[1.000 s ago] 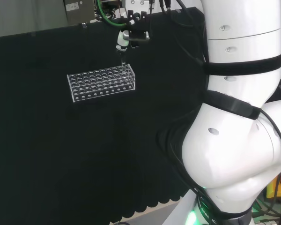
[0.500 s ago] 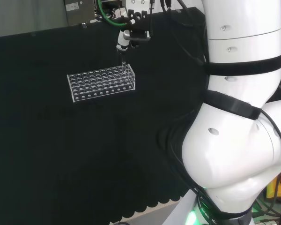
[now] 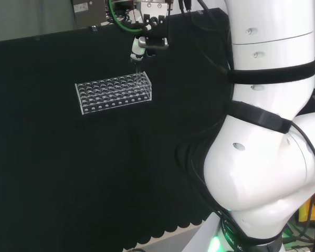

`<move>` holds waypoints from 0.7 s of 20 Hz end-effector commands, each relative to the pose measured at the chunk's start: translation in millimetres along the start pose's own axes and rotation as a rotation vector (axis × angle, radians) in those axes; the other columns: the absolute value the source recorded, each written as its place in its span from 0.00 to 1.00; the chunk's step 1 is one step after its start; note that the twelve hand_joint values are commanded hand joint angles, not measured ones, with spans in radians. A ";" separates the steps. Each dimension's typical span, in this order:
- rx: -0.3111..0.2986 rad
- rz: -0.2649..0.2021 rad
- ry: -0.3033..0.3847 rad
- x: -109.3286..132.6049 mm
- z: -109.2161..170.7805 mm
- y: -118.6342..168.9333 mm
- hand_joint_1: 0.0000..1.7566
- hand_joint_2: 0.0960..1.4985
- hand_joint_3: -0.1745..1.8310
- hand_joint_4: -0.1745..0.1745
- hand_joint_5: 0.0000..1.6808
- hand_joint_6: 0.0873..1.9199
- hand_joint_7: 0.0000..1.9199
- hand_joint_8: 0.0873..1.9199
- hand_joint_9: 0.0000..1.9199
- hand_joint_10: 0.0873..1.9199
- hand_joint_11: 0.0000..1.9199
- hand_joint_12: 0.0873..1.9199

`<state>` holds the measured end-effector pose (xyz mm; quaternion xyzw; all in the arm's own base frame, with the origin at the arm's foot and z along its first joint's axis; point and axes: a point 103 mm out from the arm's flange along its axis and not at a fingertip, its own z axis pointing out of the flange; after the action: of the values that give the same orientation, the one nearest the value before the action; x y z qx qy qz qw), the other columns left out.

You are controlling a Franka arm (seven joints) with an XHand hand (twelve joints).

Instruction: Put the test tube back in the rack.

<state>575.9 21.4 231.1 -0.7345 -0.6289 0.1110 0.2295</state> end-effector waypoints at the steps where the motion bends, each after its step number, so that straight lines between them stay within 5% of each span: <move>1: 0.005 0.007 0.005 0.1 3.7 0.1 0.76 0.30 0.51 0.00 0.80 0.28 0.72 0.28 0.82 0.33 0.59 0.51; 14: 0.027 0.019 0.006 0.4 11.7 4.2 0.76 0.30 0.51 0.00 0.80 0.28 0.72 0.28 0.82 0.33 0.59 0.51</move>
<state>574.4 23.2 220.6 -0.7373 -0.6216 0.1168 0.2375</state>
